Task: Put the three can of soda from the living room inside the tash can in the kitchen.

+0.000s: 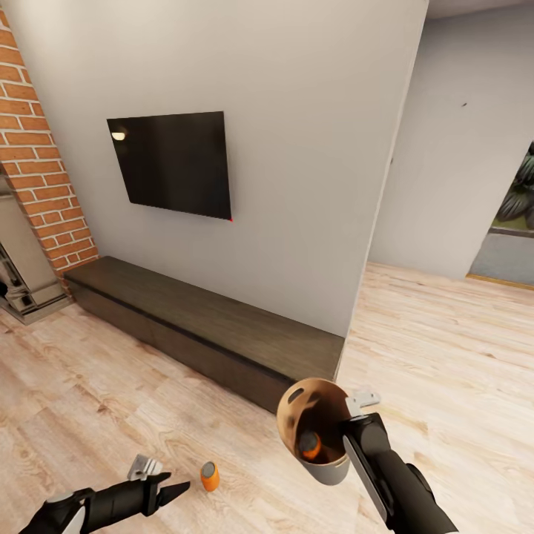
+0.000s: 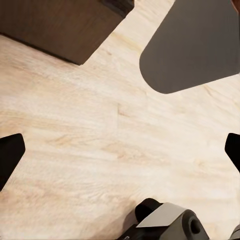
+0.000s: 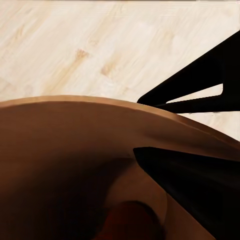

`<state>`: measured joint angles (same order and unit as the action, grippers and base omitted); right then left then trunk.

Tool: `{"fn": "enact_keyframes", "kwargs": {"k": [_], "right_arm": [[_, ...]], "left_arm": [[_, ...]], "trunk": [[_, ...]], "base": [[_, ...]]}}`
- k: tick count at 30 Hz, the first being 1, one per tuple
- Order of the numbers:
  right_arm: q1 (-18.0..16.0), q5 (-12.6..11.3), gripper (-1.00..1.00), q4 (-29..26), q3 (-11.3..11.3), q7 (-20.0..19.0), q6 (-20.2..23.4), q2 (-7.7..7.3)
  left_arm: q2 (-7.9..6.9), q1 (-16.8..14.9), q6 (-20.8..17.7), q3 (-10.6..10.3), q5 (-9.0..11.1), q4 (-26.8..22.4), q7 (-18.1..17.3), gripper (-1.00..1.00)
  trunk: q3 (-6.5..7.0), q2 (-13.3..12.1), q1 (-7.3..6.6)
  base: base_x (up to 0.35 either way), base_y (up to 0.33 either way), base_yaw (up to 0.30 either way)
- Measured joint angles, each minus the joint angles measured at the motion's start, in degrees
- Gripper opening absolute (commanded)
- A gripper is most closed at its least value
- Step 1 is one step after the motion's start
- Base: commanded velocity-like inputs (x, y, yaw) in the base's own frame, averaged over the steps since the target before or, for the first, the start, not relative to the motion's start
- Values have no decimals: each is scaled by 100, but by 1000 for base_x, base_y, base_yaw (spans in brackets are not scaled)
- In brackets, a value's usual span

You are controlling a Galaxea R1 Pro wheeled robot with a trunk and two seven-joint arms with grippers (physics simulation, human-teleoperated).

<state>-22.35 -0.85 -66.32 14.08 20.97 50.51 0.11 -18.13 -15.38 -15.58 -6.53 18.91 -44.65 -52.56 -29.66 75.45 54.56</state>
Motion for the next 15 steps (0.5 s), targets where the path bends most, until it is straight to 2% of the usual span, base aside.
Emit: {"fn": "enact_keyframes", "kwargs": {"k": [15], "right_arm": [[4,7,-100,34,-2,-5,1,-3]], "left_arm": [[-9,0,97,2,-7,43,-86,100]], "trunk": [[0,0,0]], "base": [[-3,0,0]]}}
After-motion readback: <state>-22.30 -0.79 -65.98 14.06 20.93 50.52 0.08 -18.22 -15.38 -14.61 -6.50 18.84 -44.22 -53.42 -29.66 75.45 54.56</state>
